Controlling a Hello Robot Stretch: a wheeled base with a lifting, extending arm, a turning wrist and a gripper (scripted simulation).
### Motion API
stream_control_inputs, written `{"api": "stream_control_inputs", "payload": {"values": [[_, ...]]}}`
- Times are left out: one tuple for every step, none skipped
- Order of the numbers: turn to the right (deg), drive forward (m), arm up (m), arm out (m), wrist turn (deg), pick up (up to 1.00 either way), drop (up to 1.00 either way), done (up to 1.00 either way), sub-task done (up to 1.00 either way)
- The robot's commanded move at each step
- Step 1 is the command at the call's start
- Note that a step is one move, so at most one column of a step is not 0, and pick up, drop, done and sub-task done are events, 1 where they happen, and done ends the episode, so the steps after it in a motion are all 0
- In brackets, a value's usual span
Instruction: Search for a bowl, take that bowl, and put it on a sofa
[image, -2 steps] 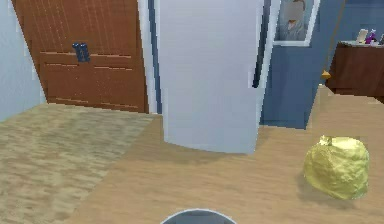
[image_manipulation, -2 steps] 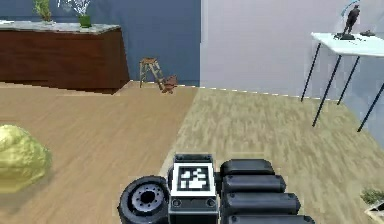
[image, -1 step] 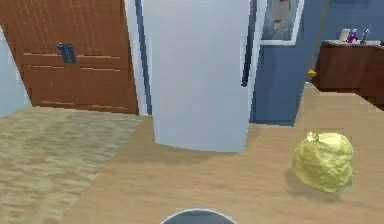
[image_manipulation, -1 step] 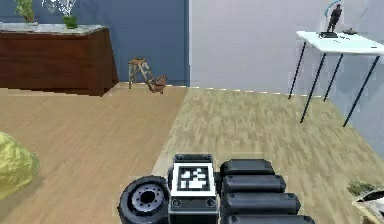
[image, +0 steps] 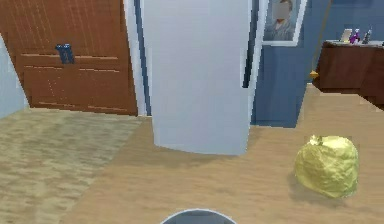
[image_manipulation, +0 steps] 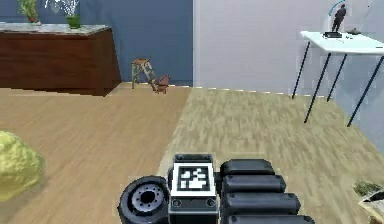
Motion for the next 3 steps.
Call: {"api": "stream_control_inputs", "payload": {"values": [[-45.0, 0.00, 0.00, 0.00, 0.0, 0.00, 0.00, 0.00, 0.00], [-33.0, 0.00, 0.00, 0.00, 0.0, 0.00, 0.00, 0.00, 0.00], [0.0, 1.00, 0.00, 0.00, 0.0, 0.00, 0.00, 0.00, 0.00]]}}
